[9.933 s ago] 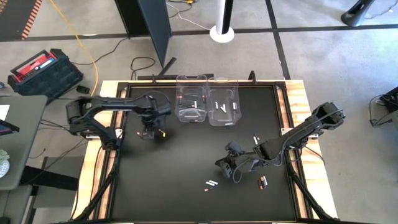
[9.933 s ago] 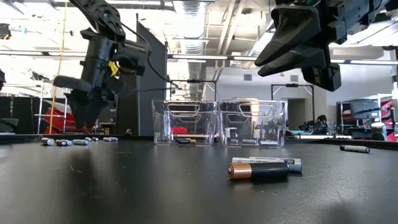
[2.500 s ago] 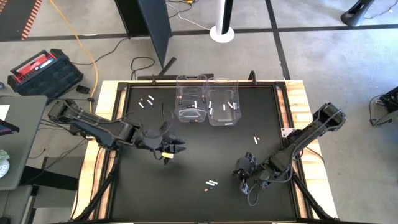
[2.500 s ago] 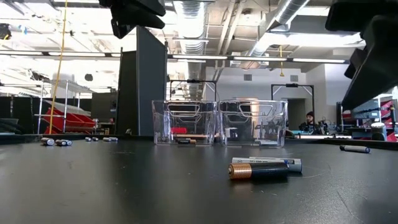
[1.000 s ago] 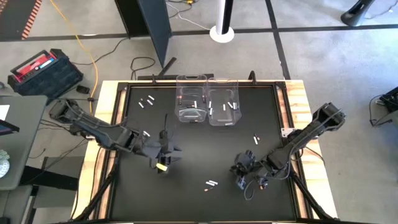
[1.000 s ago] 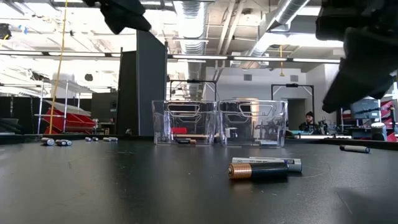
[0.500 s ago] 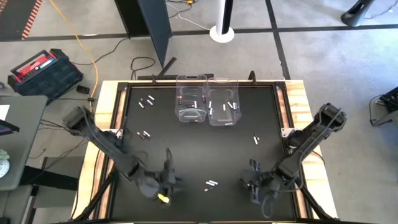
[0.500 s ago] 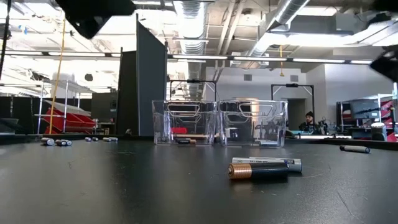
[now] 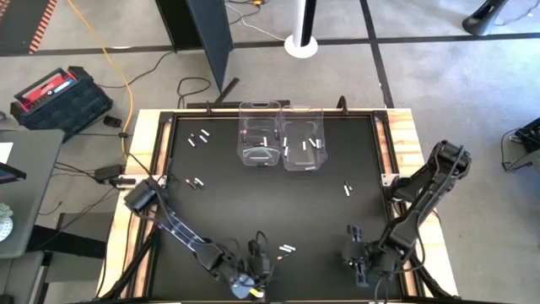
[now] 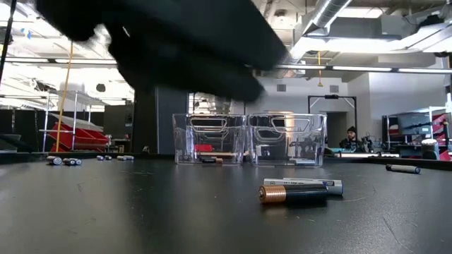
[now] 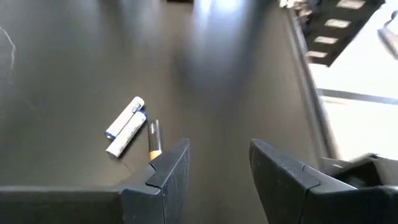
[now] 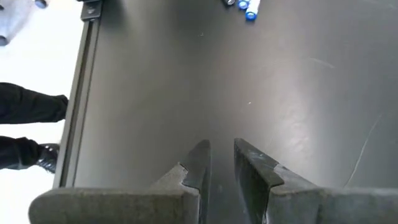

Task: Sort batteries
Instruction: Put the black battery into the left transparent bin

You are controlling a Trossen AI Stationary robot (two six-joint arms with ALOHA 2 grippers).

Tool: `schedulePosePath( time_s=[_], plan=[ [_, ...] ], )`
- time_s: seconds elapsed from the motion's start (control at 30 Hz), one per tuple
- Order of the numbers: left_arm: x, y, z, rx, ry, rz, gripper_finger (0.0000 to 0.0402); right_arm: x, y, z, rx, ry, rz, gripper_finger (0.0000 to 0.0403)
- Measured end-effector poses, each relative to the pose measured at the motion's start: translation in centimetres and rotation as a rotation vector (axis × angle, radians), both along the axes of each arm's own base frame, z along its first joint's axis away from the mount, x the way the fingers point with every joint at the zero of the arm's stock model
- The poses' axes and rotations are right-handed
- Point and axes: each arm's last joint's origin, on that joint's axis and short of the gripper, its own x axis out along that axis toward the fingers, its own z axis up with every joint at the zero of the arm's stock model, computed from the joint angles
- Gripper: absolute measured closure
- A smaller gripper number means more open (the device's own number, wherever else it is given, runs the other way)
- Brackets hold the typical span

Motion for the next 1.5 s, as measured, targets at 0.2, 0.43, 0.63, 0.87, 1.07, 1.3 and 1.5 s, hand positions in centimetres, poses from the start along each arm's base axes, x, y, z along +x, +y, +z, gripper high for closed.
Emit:
schedulePosePath(
  time_s=[0.2, 0.43, 0.63, 0.87, 1.07, 1.3, 1.5],
  plan=[
    [1.1, 0.2, -1.4, 0.067, -0.019, 0.100, 0.0237, -0.7, 0.5, 0.0, 0.029, 0.006, -0.002, 0.0315],
    [1.7, 1.4, -1.7, 0.073, 0.018, 0.120, 0.0237, -1.4, 0.9, 0.0, 0.039, 0.009, 0.016, 0.0315],
    [1.6, 1.5, -2.0, 0.043, 0.040, 0.115, 0.0237, -1.5, 1.0, 0.0, 0.046, 0.014, 0.008, 0.0315],
    [1.2, 1.4, -2.2, 0.054, 0.073, 0.114, 0.0237, -1.6, 1.0, 0.0, 0.043, 0.015, 0.009, 0.0315],
    [1.4, 1.1, -4.2, 0.042, 0.101, 0.076, 0.0237, -1.6, 0.9, -0.1, 0.034, 0.020, 0.009, 0.0315],
    [1.7, 1.0, -4.9, 0.024, 0.084, 0.124, 0.0237, -1.6, 0.9, -0.1, 0.036, 0.019, 0.009, 0.0315],
    [2.1, 1.6, -5.0, 0.066, 0.095, 0.105, 0.0237, -1.6, 0.9, -0.1, 0.034, 0.020, 0.009, 0.0315]
  ],
)
